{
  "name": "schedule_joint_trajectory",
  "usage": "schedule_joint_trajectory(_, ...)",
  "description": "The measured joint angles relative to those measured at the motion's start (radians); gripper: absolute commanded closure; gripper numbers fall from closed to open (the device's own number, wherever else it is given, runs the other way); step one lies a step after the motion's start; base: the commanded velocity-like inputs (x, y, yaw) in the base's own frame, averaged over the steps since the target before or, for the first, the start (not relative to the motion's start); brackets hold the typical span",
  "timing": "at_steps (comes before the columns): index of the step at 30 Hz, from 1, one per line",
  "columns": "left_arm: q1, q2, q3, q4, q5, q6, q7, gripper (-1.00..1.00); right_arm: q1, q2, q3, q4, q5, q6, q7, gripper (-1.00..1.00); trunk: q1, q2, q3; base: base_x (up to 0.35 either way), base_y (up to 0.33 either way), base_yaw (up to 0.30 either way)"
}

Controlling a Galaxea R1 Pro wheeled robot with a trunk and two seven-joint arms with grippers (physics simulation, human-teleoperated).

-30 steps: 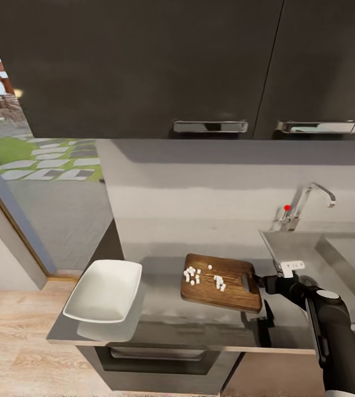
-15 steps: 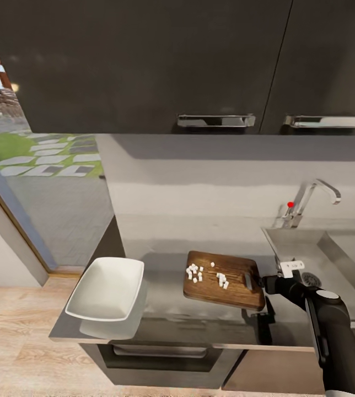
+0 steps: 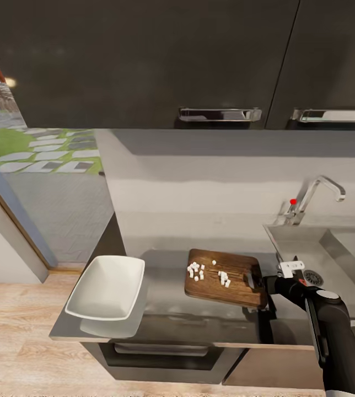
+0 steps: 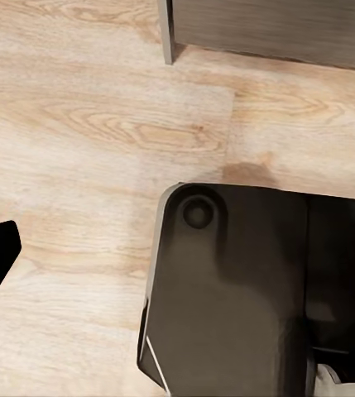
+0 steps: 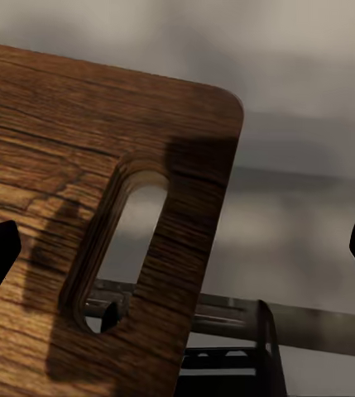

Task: In the kitchen, take the Vidalia onion out of the sink, dice it on the chopping board with the paring knife, put the diced onion into the bowl on the countertop, then place both the paring knife and the chopping board into the sink.

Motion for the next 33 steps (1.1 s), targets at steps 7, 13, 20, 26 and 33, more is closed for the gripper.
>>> schedule_joint_trajectory(7, 0.000, 0.000, 0.000, 0.000, 0.000, 0.000, 0.000, -1.00, 0.000, 0.000, 0.000, 0.000, 0.000, 0.000, 0.000, -1.00, 0.000, 0.000, -0.011, 0.108, 0.000, 0.000)
schedule_joint_trajectory(13, 0.000, 0.000, 0.000, 0.000, 0.000, 0.000, 0.000, -1.00, 0.000, 0.000, 0.000, 0.000, 0.000, 0.000, 0.000, -1.00, 0.000, 0.000, -0.020, 0.024, 0.000, 0.000)
schedule_joint_trajectory(20, 0.000, 0.000, 0.000, 0.000, 0.000, 0.000, 0.000, -1.00, 0.000, 0.000, 0.000, 0.000, 0.000, 0.000, 0.000, -1.00, 0.000, 0.000, -0.030, 0.001, 0.000, 0.000)
schedule_joint_trajectory(26, 0.000, 0.000, 0.000, 0.000, 0.000, 0.000, 0.000, -1.00, 0.000, 0.000, 0.000, 0.000, 0.000, 0.000, 0.000, -1.00, 0.000, 0.000, -0.039, 0.014, -0.015, 0.000)
schedule_joint_trajectory(33, 0.000, 0.000, 0.000, 0.000, 0.000, 0.000, 0.000, -1.00, 0.000, 0.000, 0.000, 0.000, 0.000, 0.000, 0.000, -1.00, 0.000, 0.000, -0.050, 0.042, -0.040, 0.000)
